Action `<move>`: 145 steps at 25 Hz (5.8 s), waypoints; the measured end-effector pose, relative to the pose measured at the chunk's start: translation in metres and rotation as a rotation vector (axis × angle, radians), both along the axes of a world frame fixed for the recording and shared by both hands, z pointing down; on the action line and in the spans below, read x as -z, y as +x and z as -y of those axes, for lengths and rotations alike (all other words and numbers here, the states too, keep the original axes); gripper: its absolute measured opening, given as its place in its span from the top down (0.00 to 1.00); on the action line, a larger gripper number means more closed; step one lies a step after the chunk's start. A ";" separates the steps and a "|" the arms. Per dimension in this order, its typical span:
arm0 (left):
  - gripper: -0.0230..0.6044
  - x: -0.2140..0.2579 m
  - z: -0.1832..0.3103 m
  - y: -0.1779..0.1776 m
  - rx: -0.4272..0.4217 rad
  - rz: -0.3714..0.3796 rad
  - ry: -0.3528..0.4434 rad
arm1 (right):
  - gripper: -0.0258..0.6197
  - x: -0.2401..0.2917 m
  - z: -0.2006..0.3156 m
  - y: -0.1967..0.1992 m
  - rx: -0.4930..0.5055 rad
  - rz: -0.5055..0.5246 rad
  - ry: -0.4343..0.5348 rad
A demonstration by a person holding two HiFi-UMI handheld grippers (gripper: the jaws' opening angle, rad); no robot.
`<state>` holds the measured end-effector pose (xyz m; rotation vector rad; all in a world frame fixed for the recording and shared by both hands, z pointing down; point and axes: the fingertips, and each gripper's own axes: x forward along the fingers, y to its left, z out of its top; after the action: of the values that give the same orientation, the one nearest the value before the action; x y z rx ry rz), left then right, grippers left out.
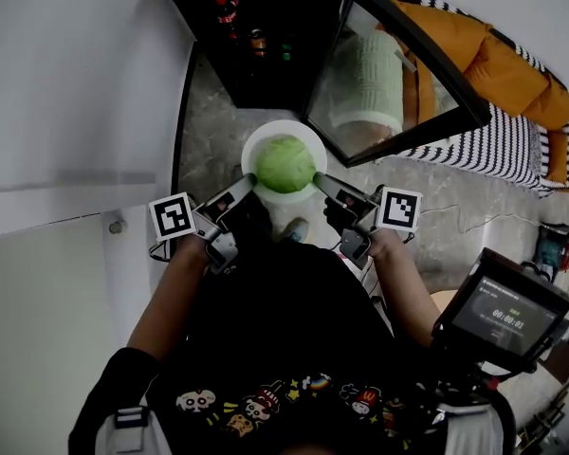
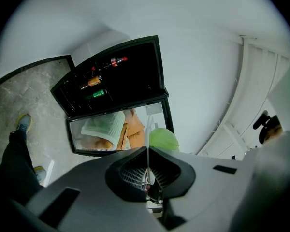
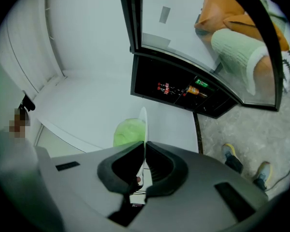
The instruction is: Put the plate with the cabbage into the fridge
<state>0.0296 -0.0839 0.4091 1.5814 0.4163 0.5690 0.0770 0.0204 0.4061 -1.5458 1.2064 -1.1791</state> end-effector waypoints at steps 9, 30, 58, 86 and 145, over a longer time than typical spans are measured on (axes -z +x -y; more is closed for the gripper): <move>0.95 0.001 0.000 0.004 -0.031 0.015 -0.005 | 0.93 -0.001 -0.001 0.000 -0.024 0.014 -0.004; 0.95 -0.003 0.046 0.035 -0.079 0.026 -0.013 | 0.93 -0.001 0.044 0.026 -0.076 0.023 -0.015; 0.95 -0.003 0.000 0.004 -0.034 0.092 0.008 | 0.93 -0.006 -0.004 -0.003 -0.048 0.091 -0.058; 0.95 0.021 0.007 0.010 0.021 0.039 0.112 | 0.93 0.007 -0.003 -0.002 -0.153 0.057 -0.031; 0.94 0.009 0.004 -0.006 0.176 0.064 0.099 | 0.93 -0.006 -0.014 0.006 -0.335 0.095 -0.045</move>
<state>0.0231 -0.0882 0.4000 1.6710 0.2010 0.5093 0.0829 0.0347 0.4122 -1.6310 0.8238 -1.0490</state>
